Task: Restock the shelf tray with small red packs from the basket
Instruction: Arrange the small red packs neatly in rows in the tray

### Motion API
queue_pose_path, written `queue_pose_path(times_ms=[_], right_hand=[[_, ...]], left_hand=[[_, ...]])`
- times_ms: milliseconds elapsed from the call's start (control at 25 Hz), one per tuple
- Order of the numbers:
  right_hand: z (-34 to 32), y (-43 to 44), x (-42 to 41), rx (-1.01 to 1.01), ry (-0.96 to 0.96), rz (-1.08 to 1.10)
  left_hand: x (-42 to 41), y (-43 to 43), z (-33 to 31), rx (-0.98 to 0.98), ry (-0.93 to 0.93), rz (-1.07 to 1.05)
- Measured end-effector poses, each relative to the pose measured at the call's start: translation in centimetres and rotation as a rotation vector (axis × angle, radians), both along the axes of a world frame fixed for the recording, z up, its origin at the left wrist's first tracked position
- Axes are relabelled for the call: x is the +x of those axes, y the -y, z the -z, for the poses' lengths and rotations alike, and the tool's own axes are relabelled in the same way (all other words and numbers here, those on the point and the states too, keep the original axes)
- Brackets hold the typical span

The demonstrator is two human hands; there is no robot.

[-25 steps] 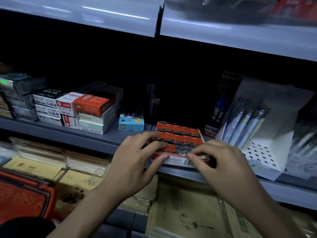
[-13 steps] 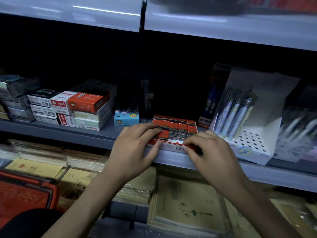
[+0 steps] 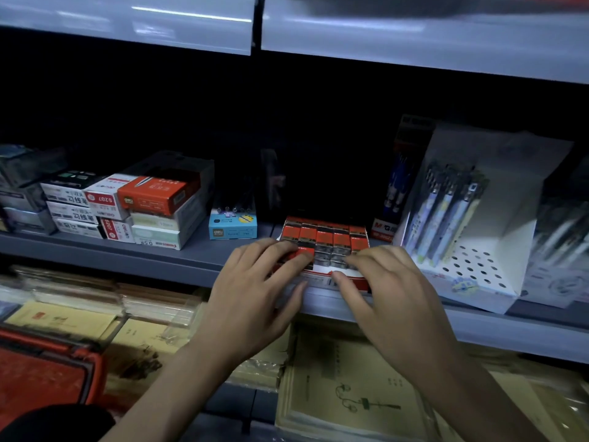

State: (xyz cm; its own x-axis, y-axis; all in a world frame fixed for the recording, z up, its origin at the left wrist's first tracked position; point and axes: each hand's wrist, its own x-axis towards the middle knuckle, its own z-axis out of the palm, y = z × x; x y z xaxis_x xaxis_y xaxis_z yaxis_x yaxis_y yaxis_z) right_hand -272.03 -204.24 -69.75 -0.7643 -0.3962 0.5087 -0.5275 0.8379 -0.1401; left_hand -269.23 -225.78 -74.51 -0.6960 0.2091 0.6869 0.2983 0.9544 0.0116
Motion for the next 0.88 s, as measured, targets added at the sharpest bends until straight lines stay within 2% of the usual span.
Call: queue_pose_path(times_ms=[280,440,720,880], right_hand=[[-0.1,0.5,-0.4,0.094,0.013,0.016],[-0.1,1.2,-0.3,0.168,0.09,0.009],[0.0,1.0,-0.7,0.145,0.121,-0.044],[-0.2,0.4,-0.4,0.097,0.099,-0.108]], left_hand=[[-0.3,-0.4,0.0,0.055,-0.025,0.013],[-0.2,-0.7,0.2,0.049,-0.047,0.059],[-0.2,-0.3,0.0,0.083,-0.007,0.09],[0.3,-0.4,0.4,0.225,0.013,0.062]])
